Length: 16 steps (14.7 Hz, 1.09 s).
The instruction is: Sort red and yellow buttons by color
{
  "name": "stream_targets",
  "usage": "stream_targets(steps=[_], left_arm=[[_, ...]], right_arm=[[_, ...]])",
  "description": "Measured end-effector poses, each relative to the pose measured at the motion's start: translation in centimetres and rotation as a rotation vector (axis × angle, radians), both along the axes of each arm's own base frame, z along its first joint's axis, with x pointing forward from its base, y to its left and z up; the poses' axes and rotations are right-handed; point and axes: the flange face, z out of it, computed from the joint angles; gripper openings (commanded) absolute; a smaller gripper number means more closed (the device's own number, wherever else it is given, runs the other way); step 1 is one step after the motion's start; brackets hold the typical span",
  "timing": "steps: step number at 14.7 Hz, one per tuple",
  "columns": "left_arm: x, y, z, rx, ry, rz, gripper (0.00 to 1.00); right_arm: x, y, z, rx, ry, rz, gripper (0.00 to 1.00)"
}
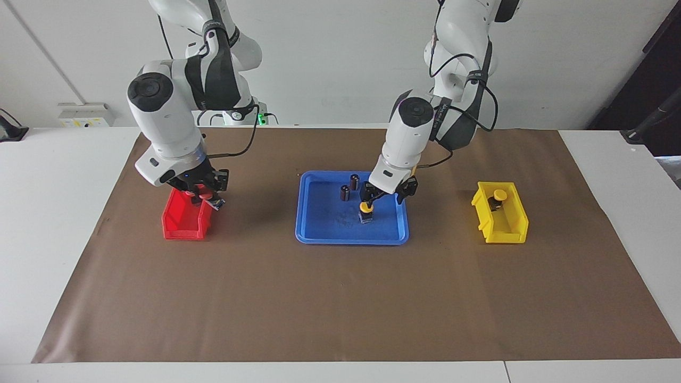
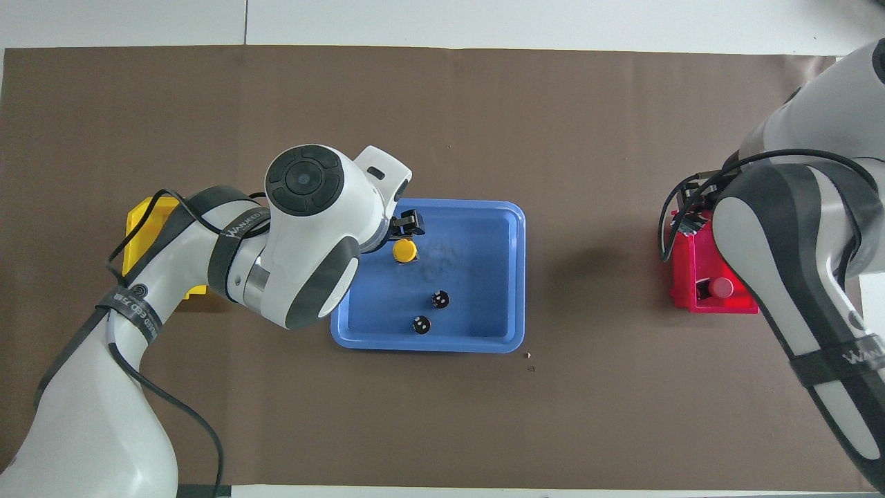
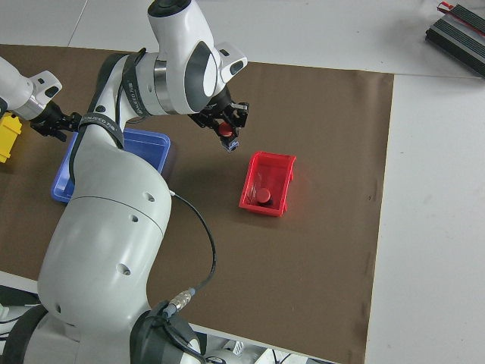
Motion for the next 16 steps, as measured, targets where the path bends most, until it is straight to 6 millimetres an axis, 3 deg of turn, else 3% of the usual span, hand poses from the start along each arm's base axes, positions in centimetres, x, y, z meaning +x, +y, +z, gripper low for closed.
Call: stream_targets(steps=[2,5,6,7,8,13,16], left_arm=[[-0.6,-1.3,-1.1,-0.001,0.004,0.016,0.88],[-1.3,-2.7,-2.9,0.005,0.017,0.016,0.84],[-1.4,-2.9,-3.3,0.007,0.021,0.016,0.75],[-1.4,-2.9,-3.4,0.009,0.023,0.017,0.31],[-1.3,-2.8,-3.5,0.010,0.025,0.026,0.02],[-1.2,-2.8,-3.5,0.011,0.029,0.087,0.01],[0.5,-2.0,-0.7,0.017,0.031,0.112,0.01]], right_arm=[[-0.2,-2.9,-1.3,0.008,-0.018,0.032,0.32],[-1.2,-5.6,-3.3,0.015,-0.033,0.068,0.32],[-1.6,-6.1,-3.8,0.015,-0.041,0.077,0.32],[-1.9,-6.5,-4.1,0.015,-0.050,0.082,0.32],[-2.2,-6.6,-4.6,0.015,-0.059,0.084,0.32],[-4.8,-7.8,-8.3,0.011,-0.128,0.071,0.32],[-6.0,-7.5,-10.5,0.010,-0.161,0.077,0.32]])
